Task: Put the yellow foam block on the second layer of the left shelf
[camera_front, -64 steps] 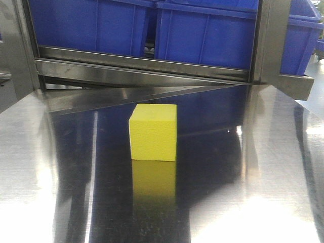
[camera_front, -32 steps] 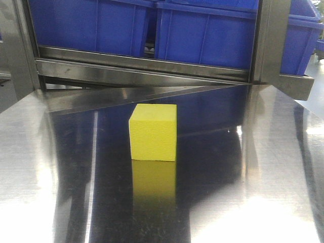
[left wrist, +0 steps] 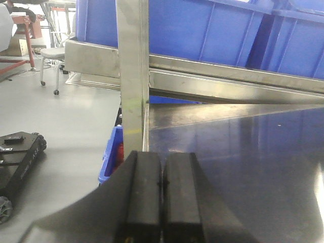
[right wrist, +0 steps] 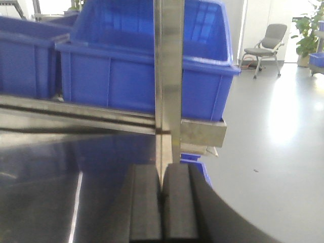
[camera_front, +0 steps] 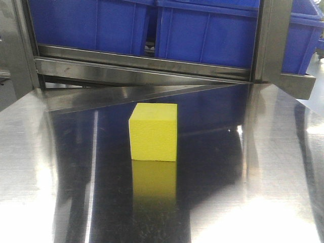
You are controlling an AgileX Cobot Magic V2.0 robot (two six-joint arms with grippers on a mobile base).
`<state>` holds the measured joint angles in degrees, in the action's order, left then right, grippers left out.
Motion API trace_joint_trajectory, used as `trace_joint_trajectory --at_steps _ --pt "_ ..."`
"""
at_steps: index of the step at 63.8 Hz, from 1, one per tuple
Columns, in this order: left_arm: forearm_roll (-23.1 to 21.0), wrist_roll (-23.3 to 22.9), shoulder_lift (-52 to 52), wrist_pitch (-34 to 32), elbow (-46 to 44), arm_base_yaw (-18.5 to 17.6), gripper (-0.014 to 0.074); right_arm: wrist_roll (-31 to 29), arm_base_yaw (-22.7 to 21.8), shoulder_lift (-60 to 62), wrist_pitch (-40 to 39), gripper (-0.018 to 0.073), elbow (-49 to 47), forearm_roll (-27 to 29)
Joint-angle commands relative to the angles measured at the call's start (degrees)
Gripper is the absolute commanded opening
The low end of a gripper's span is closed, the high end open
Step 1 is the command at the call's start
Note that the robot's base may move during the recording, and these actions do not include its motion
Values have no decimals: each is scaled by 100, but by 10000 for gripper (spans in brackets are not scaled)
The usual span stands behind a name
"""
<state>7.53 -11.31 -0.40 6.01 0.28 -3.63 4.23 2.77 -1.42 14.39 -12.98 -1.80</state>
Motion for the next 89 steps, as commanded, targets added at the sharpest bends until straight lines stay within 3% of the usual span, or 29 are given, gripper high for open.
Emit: trace_joint_trajectory --at_steps 1,14,23,30,42,55,62,70,81,89 --pt "-42 -22 -76 -476 158 2 136 -44 -22 -522 -40 58 -679 -49" --pt "-42 -22 -76 -476 158 2 136 -44 117 -2052 782 58 -1859 43" --pt "-42 -22 -76 -476 158 2 136 -44 661 -2964 1024 87 -2534 43" --pt "-42 -22 -76 -476 158 2 136 -44 1234 -3652 1289 233 -3085 43" --pt "-42 -22 -76 -476 158 2 136 200 2237 -4944 1994 651 -4011 36" --pt "-42 -22 -76 -476 158 2 136 374 2959 -6322 2588 624 -5035 10" --pt "-42 -22 -76 -476 158 2 136 1163 3312 -6993 2763 624 -5596 10" --pt "-42 -22 -76 -476 158 2 136 2562 3657 -7809 3035 624 -6261 -76" --pt "-42 -22 -76 -476 158 2 136 4109 4110 -8816 3356 624 -7027 -902" --pt "-42 -22 -76 -476 158 2 136 4735 4305 -9305 3776 624 -7431 -1386"
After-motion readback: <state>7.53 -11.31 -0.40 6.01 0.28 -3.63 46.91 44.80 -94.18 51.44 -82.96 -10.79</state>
